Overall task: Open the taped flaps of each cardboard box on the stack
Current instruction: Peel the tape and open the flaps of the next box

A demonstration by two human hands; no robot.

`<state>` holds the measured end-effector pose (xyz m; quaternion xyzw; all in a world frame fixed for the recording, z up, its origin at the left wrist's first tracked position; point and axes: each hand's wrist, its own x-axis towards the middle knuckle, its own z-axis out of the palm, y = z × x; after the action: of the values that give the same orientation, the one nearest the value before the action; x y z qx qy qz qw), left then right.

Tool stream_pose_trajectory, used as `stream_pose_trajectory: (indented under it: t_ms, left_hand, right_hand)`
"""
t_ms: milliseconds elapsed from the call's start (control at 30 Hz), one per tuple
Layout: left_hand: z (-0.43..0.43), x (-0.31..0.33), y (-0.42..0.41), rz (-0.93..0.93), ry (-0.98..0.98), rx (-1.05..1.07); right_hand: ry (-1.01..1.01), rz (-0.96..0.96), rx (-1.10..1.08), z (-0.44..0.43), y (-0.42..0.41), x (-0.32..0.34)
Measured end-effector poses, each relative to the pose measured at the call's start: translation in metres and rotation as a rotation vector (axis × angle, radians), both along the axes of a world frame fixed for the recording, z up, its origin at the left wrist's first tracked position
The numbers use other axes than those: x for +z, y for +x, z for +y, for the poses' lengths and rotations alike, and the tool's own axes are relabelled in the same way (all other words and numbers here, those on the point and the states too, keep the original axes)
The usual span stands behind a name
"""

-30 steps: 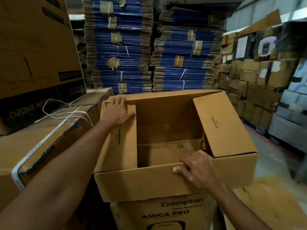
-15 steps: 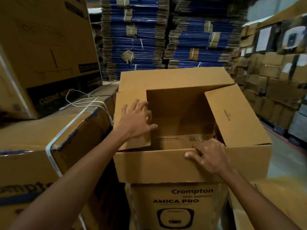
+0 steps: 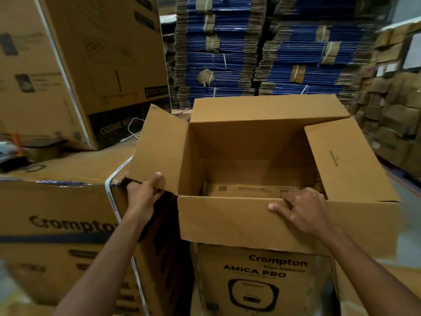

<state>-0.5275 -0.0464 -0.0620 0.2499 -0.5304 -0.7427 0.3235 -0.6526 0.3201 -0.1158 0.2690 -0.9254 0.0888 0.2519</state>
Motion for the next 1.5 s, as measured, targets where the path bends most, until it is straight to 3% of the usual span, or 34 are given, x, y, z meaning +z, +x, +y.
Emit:
stream_pose_trajectory:
  t_ms: [67, 133, 300, 500, 633, 767, 900, 1000, 1067, 1200, 1333, 1400, 1433, 1500]
  left_hand:
    - [0.008, -0.014, -0.010, -0.046, 0.036, -0.105]
    - [0.018, -0.022, -0.018, -0.157, -0.069, -0.133]
    - [0.026, -0.022, -0.029, -0.497, -0.672, 0.004]
    - [0.044, -0.024, -0.036, -0.472, -0.847, 0.010]
    - [0.041, -0.024, -0.035, -0.447, -0.855, -0.015]
    - [0.043, -0.021, -0.027, -0.384, -0.836, -0.027]
    - [0.054, -0.009, -0.022, -0.353, -0.837, -0.033]
    - [0.070, 0.004, -0.028, -0.321, -0.848, -0.078]
    - [0.086, 0.009, -0.037, -0.267, -0.873, -0.104]
    - [0.125, 0.016, -0.051, -0.212, -0.918, -0.148]
    - [0.158, 0.031, -0.060, -0.199, -0.938, -0.198]
    - [0.169, 0.038, -0.063, -0.183, -0.966, -0.216]
    - [0.175, 0.041, -0.062, -0.173, -0.978, -0.229]
    - [0.184, 0.044, -0.061, -0.147, -0.994, -0.255]
  right_hand:
    - [0.023, -0.032, -0.002, 0.000, 0.007, 0.008]
    - [0.049, -0.086, -0.013, 0.001, 0.010, 0.013]
    - [-0.123, -0.492, -0.136, 0.005, 0.001, 0.038]
    - [0.371, -0.375, -0.440, 0.002, -0.013, 0.074]
    - [0.426, -0.250, -0.706, 0.016, -0.009, 0.118]
    - [0.206, -0.227, -0.815, 0.100, -0.026, 0.139]
    - [0.012, -0.319, -0.870, 0.135, -0.035, 0.116]
    - [-0.152, -0.118, -0.601, 0.096, -0.003, 0.100]
    - [-0.427, -0.095, -0.335, 0.058, 0.044, 0.090]
    - [-0.798, -0.426, 0.140, -0.011, 0.143, 0.053]
    - [-0.894, -1.064, 0.278, -0.052, 0.174, 0.001]
    - [-1.122, -1.304, 0.315, -0.069, 0.171, -0.015]
    - [-1.257, -1.331, 0.321, -0.077, 0.166, -0.019]
    - [-1.498, -1.197, 0.339, -0.091, 0.152, -0.018]
